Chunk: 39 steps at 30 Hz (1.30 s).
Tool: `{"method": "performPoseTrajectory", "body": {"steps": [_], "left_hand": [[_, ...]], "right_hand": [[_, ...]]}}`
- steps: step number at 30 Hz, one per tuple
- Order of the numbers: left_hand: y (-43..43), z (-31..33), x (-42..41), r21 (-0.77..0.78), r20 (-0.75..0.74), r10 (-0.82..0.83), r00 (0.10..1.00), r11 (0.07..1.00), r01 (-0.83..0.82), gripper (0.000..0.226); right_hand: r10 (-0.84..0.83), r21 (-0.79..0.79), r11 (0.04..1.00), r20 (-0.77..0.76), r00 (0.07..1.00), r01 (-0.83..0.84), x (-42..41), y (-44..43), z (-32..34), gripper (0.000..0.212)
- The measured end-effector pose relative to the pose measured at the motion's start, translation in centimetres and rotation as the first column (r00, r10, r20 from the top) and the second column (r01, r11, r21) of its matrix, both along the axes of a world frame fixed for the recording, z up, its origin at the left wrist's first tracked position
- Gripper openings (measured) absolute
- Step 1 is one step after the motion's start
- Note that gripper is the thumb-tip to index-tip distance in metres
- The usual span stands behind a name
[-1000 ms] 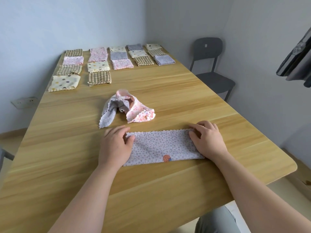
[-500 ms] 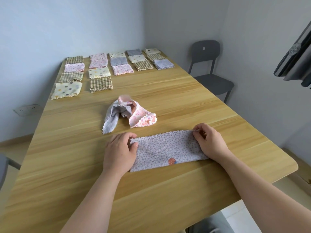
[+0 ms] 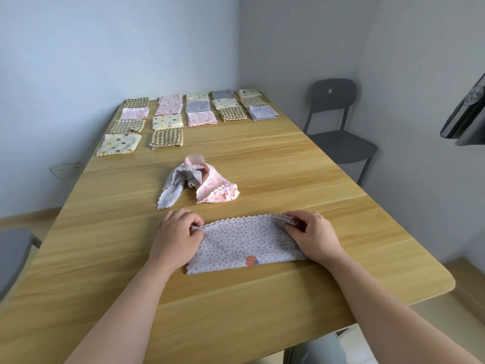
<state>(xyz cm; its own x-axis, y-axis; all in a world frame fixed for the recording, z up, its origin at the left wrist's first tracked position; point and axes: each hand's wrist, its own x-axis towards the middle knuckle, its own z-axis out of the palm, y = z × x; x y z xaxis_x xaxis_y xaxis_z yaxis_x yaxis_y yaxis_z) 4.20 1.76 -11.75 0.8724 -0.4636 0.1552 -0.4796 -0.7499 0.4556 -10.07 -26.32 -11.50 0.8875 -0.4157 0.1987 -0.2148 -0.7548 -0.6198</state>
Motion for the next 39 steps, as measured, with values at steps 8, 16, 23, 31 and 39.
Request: {"method": "performPoseTrajectory", "body": {"steps": [8,16,23,31,39], "left_hand": [[0.4,1.1,-0.7,-0.338,-0.287,0.038,0.957,0.931,-0.139,0.008],[0.6,1.1,-0.3,-0.328,-0.321,0.073,0.944,0.927,-0.183,0.009],[0.9,0.8,-0.1,-0.349,-0.331,0.061,0.942,0.919,-0.182,0.015],[0.8,1.3,-0.1,-0.375,-0.316,0.01,0.949,0.917,-0.134,0.006],[1.2,5.5,-0.1,-0.554,-0.337,-0.066,0.939,0.82,-0.141,0.01]], "right_hand": [[-0.003,0.015,1.0,0.04,0.999,0.003,0.2,-0.5,-0.7,0.025],[-0.021,0.035,0.999,0.036,0.999,0.02,0.4,-0.6,-0.8,0.022],[-0.065,0.084,0.995,0.035,0.997,0.062,0.6,-0.5,-0.7,0.02],[-0.101,0.136,0.986,0.035,0.994,0.096,0.4,-0.3,-0.3,0.023],[-0.043,0.327,0.945,0.103,0.994,0.007,-0.3,-0.1,4.3,0.013]]}}
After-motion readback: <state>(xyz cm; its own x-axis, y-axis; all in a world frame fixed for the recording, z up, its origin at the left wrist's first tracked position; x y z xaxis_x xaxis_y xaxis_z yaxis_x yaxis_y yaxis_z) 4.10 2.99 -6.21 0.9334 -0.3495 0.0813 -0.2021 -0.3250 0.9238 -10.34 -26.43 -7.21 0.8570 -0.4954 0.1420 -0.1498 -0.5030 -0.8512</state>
